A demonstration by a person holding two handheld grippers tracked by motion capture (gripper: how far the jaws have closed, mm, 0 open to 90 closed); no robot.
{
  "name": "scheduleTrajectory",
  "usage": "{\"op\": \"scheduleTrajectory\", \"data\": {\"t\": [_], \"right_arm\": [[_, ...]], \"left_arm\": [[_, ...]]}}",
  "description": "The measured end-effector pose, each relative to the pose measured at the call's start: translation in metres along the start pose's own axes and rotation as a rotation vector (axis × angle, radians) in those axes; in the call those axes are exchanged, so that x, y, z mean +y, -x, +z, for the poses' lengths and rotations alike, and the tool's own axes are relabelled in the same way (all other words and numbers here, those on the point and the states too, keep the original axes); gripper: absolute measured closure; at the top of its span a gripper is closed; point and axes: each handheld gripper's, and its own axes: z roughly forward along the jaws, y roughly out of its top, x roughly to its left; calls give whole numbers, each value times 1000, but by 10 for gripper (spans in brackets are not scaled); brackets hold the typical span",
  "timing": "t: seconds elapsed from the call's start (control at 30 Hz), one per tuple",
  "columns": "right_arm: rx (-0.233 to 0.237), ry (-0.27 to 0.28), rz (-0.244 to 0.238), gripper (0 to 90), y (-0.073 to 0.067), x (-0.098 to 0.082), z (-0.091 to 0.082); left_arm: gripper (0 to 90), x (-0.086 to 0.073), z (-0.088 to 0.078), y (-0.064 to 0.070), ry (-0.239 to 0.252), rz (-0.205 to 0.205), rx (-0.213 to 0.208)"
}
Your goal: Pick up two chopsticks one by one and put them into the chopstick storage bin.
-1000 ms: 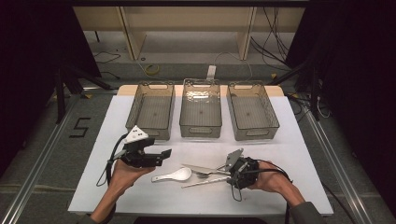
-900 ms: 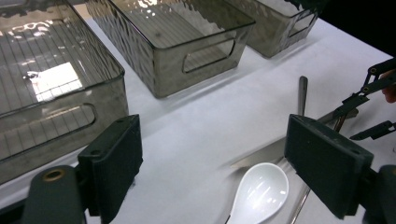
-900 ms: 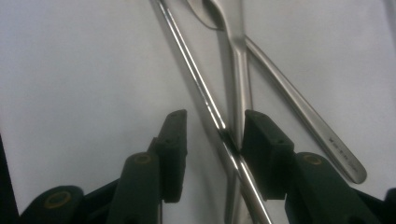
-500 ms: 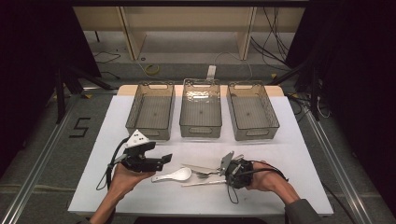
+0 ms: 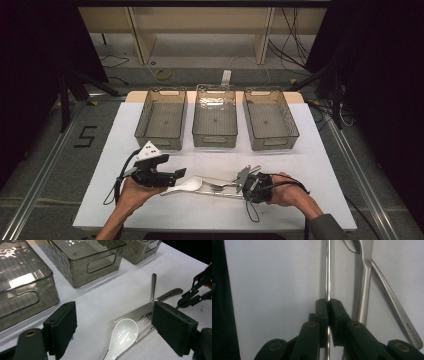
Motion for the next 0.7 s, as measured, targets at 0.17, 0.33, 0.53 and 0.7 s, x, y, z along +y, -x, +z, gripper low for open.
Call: {"op": "scheduleTrajectory", "data": {"t": [0.17,0.33,0.53,0.7], "right_arm": [[-15,21,-11,865,-2,-2,-11],[-14,51,-13,865,-4,-1,-24],[-33,73,-33,864,-8,6,-33],[-42,79,-45,864,-9,11,-34]], "left_arm": [[204,0,8,12,-45,54,-47],[204,3,19,30,-100,107,-131],[212,11,41,58,-175,199,-186],[227,16,56,71,-232,269,-202]]}}
